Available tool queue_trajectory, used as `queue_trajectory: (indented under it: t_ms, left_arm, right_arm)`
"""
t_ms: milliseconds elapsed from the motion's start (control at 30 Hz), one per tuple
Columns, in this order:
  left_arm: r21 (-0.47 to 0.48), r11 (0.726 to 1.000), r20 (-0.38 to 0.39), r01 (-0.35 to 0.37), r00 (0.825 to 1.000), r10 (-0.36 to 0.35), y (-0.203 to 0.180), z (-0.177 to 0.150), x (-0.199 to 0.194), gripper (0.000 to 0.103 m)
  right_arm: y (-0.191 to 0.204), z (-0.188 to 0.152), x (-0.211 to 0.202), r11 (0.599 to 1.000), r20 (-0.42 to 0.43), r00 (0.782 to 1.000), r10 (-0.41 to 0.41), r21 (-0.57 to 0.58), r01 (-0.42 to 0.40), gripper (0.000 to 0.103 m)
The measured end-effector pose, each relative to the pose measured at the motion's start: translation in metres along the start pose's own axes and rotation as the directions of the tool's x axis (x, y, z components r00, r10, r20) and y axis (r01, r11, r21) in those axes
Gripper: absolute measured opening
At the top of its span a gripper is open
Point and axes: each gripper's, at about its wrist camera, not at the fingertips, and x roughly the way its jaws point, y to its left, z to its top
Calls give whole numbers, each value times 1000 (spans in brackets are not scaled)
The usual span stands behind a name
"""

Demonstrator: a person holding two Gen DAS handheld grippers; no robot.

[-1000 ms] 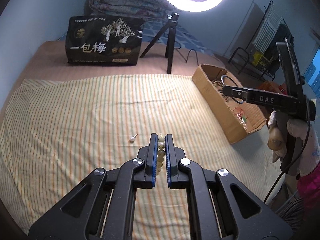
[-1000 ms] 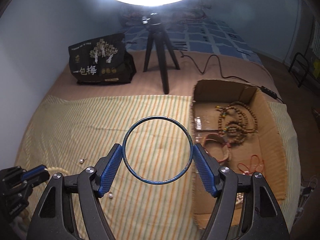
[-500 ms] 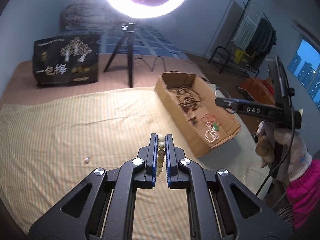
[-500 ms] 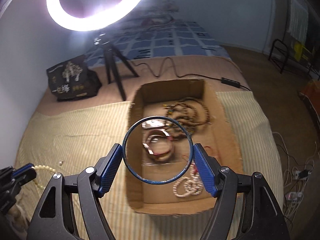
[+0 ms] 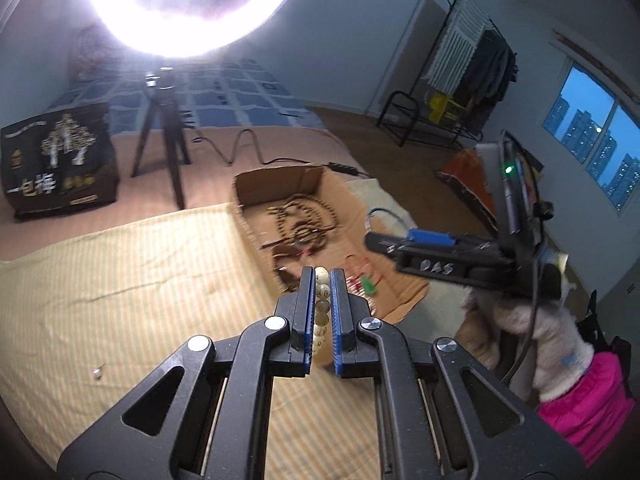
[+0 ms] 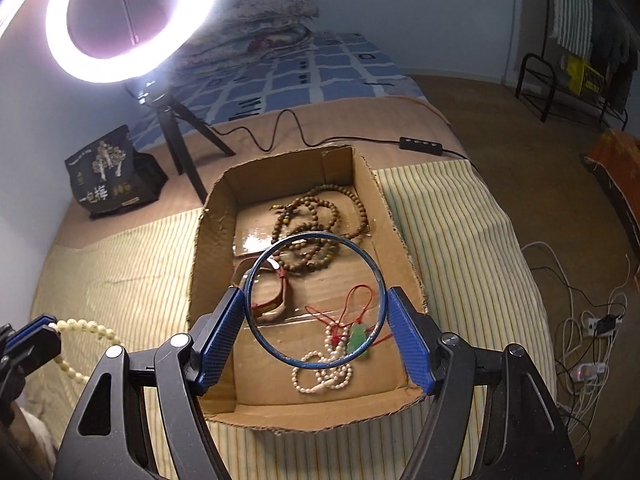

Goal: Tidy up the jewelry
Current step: 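Carry the bracelet and bangle into the cardboard box and open both tools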

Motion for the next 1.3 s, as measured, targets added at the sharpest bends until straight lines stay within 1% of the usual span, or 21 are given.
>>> queue_trajectory:
  t_ms: [67, 200, 433, 700, 800, 900, 933, 967, 1000, 1300]
  left_arm:
    - [-12, 1000, -9, 22, 1000, -22, -4, 4, 10, 5]
    - [-24, 999, -24, 37, 999, -38, -8, 7, 27, 5]
    - [-21, 999, -51, 45, 998, -47, -17, 3, 48, 5]
    - [-4, 999, -76, 54, 996, -54, -23, -1, 63, 5]
    - [0, 998, -83, 56, 995, -56, -23, -1, 64, 5]
    - [8, 999, -88, 42, 995, -41, -23, -3, 65, 5]
    - [7, 999, -90, 40, 995, -39, -22, -2, 66, 8]
    - [4, 999, -91, 41, 995, -41, -22, -3, 66, 13]
    - [1, 999, -90, 40, 995, -39, -21, -3, 66, 14]
    - [-5, 1000, -83, 26, 996, -26, -17, -2, 62, 14]
  right_arm:
    - [-3, 1, 4, 1000, -6, 1000, 0, 11, 0, 72]
    - [-9, 2, 11, 1000, -14, 1000, -10, 26, 11, 72]
    - [-17, 4, 22, 999, -21, 1000, -4, 54, 5, 72]
    - [-16, 6, 27, 998, -21, 1000, -10, 58, 11, 72]
    - [-16, 7, 29, 998, -21, 999, -31, 53, 32, 72]
    - [-16, 8, 34, 998, -39, 999, -38, 52, 40, 72]
    - [-17, 7, 35, 998, -44, 998, -40, 56, 43, 72]
    - [-18, 7, 35, 997, -46, 998, -41, 59, 44, 72]
    - [-18, 7, 36, 997, -47, 998, -42, 61, 45, 72]
    - [-18, 7, 35, 997, -47, 999, -27, 73, 30, 72]
